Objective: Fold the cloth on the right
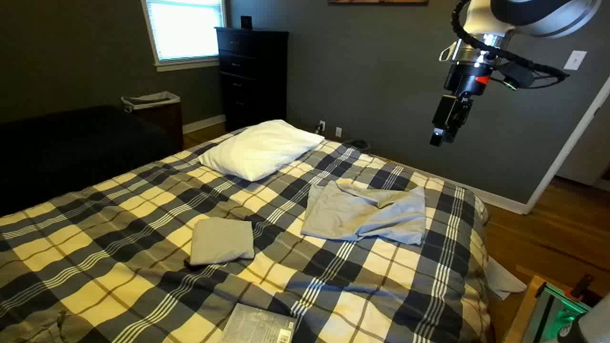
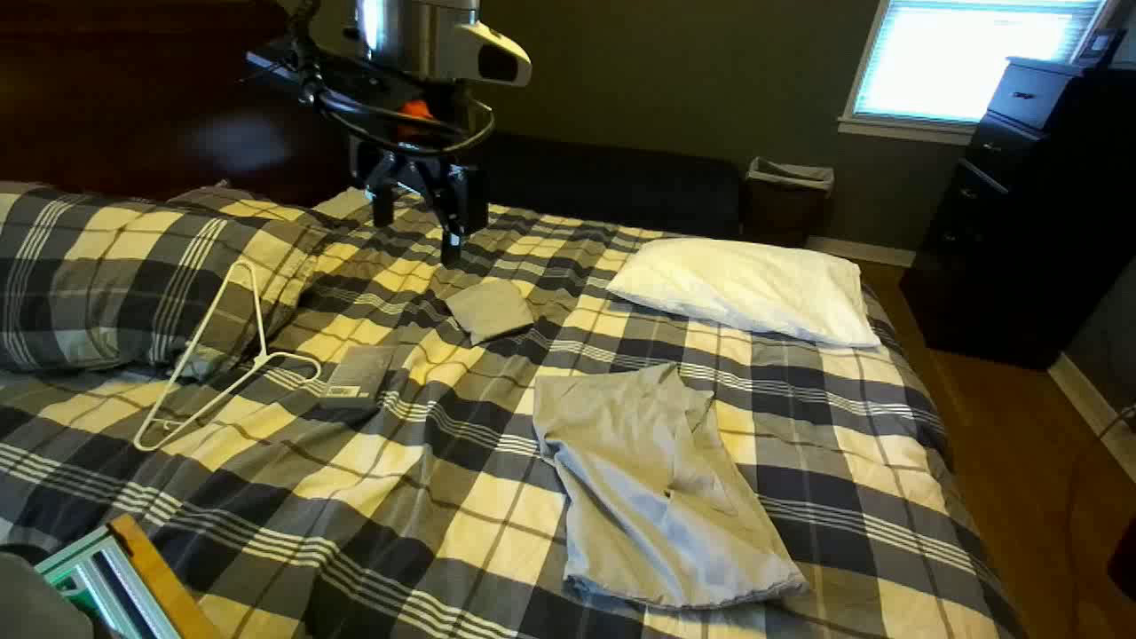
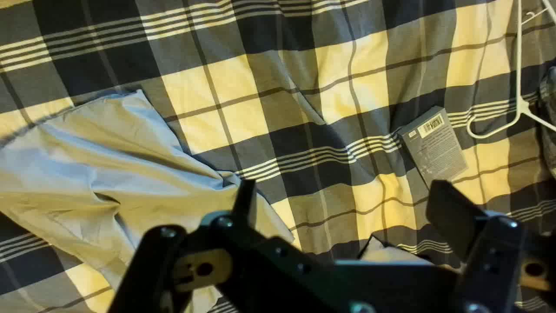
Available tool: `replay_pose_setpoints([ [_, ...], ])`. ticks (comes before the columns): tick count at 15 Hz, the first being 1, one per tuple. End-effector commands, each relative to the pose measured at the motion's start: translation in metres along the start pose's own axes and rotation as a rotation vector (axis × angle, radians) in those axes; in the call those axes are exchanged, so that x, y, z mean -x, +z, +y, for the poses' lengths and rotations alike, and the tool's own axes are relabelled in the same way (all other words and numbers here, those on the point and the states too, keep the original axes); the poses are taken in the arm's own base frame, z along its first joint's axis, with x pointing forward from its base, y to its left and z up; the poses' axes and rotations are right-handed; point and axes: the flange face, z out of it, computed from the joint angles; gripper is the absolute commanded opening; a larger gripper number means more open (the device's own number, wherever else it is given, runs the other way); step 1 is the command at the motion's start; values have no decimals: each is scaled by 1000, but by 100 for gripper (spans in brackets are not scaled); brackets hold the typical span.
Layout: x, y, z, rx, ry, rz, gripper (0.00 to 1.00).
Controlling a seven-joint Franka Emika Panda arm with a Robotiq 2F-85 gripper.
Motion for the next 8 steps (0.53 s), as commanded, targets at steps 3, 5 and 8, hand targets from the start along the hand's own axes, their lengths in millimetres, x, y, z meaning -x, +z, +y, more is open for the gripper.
replay_pose_setpoints([
  [3, 0, -1, 0, 0, 0, -1, 100],
  [5, 1, 1, 3, -4, 5, -1, 100],
  [8, 11, 16, 27, -23, 31, 10, 100],
])
